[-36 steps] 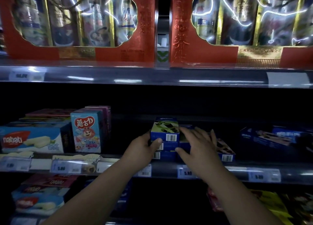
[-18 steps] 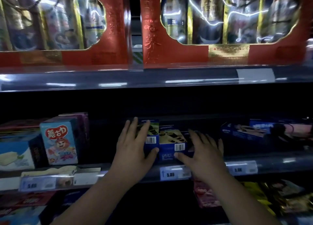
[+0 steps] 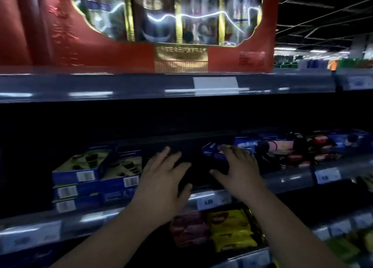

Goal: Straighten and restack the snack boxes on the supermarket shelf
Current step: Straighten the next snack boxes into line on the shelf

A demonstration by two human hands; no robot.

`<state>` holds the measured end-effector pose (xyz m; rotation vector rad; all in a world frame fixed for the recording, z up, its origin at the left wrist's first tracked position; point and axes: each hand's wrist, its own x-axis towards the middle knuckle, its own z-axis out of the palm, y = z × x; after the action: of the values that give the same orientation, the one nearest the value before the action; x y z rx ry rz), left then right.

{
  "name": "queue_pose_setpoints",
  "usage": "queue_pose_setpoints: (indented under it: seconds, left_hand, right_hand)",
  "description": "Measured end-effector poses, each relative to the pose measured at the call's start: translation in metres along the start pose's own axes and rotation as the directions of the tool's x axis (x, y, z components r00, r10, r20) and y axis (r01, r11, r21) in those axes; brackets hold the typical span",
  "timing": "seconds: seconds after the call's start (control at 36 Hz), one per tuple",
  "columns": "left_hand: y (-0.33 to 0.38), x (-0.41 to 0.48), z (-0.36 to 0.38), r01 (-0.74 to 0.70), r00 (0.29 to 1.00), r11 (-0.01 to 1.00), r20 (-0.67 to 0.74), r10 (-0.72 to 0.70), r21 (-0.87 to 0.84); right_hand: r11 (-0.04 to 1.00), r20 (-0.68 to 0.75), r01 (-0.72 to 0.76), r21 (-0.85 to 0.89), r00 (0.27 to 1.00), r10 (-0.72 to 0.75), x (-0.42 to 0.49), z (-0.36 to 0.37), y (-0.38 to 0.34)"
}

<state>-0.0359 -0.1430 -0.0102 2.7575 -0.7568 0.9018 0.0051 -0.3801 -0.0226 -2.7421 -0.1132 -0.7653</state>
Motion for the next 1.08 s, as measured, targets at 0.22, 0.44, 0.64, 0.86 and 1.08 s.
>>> queue_pose_setpoints:
  seconds: [0.22,0.44,0.64,0.86,1.08]
  left_hand:
    - [0.058,0.071,0.057,0.058,0.995,0.995,0.085,-0.051,-0.082]
    - [0.073,0.091,0.076,0.293,0.895,0.955,0.367,-0.255,-0.05]
    - [0.079,0.093,0.067,0.374,0.84,0.918,0.469,-0.273,-0.135]
    - [0.081,0.091,0.063,0.451,0.831,0.856,0.468,-0.3,-0.252]
    - [0.077,0.078,0.066,0.244,0.957,0.949,0.211,-0.201,-0.201]
  right_hand:
    - [0.999,0.255,-0.019,-0.037,0.967,0.028,0.044,-0.004,0.069]
    - [0.997,0.106,0.062,0.052,0.992,-0.067,0.033,0.001,0.073]
    - [0.99,0.19,-0.012,0.142,0.982,-0.015,0.034,0.001,0.079]
    - [0.974,0.159,0.078,0.215,0.981,-0.113,0.029,-0.001,0.085]
    - [0.974,0.141,0.088,0.208,0.983,-0.119,0.023,-0.006,0.082]
